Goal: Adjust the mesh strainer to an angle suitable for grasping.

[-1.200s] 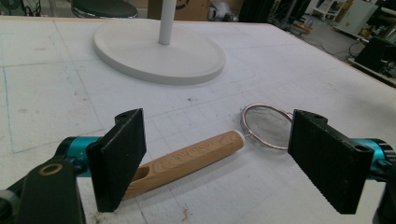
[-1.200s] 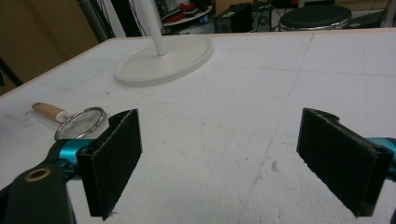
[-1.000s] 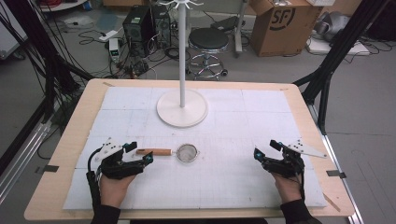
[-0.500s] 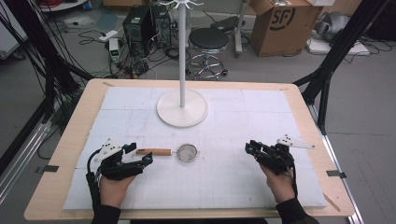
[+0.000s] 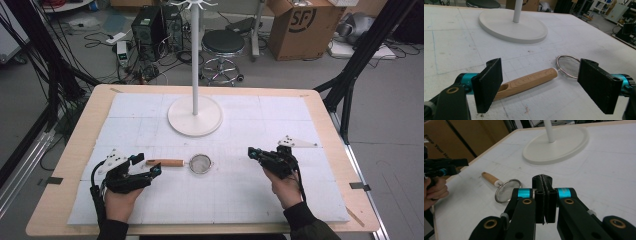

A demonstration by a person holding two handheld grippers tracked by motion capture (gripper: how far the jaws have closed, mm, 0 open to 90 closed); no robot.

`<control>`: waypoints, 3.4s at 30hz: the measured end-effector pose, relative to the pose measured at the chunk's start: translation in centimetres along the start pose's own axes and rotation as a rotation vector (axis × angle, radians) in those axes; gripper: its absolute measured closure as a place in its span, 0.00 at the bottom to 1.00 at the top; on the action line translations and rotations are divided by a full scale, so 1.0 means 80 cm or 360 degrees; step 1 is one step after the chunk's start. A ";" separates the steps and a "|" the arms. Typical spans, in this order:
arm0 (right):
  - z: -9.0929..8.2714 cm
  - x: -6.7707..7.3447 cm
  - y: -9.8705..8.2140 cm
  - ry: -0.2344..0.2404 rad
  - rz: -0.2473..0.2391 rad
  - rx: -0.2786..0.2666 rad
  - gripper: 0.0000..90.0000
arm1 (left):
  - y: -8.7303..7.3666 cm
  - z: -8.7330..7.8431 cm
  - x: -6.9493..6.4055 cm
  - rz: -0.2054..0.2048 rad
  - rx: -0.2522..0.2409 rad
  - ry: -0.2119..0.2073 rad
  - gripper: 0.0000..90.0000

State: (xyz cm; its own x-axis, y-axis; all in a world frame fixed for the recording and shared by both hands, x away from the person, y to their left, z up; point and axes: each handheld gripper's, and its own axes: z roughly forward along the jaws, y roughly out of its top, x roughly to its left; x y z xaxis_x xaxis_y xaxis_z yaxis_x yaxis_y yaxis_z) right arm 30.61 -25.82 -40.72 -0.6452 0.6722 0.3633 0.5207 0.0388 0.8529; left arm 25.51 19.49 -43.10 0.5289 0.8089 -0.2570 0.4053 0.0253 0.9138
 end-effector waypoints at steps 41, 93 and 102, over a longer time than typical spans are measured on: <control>0.199 0.098 0.051 0.0248 0.0047 0.0355 0.99 | 0.000 -0.002 0.002 -0.0016 -0.0022 -0.0010 0.23; 0.211 0.087 -0.005 0.0037 -0.0148 0.0760 1.00 | 0.000 -0.003 0.002 -0.0016 -0.0027 -0.0025 0.23; 0.178 0.071 -0.014 0.0030 -0.0125 0.0743 1.00 | -0.001 -0.003 0.002 -0.0018 -0.0016 -0.0027 0.23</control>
State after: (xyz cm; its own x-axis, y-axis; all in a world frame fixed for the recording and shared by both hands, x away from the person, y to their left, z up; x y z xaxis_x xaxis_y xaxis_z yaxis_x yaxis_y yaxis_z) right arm 34.33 -11.56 -44.92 -0.7005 0.6405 0.3147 0.6628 0.4203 0.6198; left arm 25.35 19.78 -43.16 0.5369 0.7985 -0.2723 0.4039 0.0401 0.9139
